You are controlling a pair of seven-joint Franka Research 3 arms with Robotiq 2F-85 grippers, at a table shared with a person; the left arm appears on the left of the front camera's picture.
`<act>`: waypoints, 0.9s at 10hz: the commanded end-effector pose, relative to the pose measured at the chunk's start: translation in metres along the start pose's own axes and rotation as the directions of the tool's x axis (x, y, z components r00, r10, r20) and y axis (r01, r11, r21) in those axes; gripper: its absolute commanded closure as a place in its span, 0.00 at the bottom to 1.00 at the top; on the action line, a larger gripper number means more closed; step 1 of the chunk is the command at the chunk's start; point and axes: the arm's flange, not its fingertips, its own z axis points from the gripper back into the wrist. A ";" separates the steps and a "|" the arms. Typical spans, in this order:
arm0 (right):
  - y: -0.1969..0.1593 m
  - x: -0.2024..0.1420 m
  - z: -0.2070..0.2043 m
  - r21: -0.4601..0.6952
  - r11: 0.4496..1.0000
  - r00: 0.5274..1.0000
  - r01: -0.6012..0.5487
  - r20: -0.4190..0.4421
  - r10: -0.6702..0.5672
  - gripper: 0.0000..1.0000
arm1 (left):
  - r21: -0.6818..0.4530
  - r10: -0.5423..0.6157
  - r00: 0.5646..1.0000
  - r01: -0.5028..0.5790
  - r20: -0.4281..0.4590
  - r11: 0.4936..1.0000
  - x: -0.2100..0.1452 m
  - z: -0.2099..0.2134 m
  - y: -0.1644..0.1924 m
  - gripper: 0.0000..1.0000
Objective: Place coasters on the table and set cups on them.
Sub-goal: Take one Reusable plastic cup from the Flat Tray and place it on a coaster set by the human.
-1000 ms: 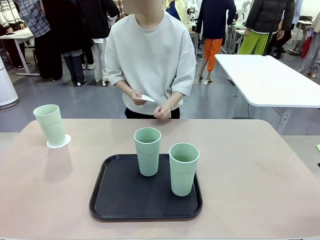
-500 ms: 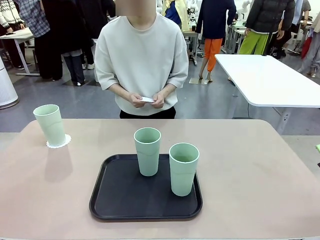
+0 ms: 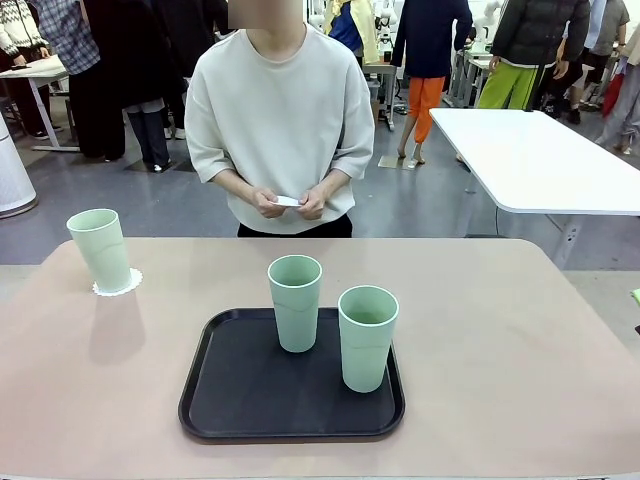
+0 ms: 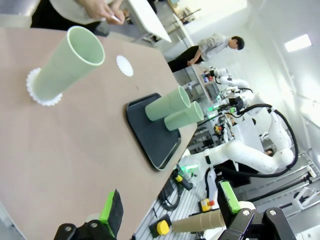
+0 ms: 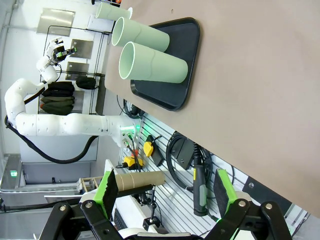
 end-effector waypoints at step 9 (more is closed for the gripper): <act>-0.001 0.001 -0.002 0.020 1.000 1.000 -0.014 0.008 0.014 0.00 | 0.007 0.012 1.000 -0.012 0.006 1.000 0.001 0.002 -0.003 0.00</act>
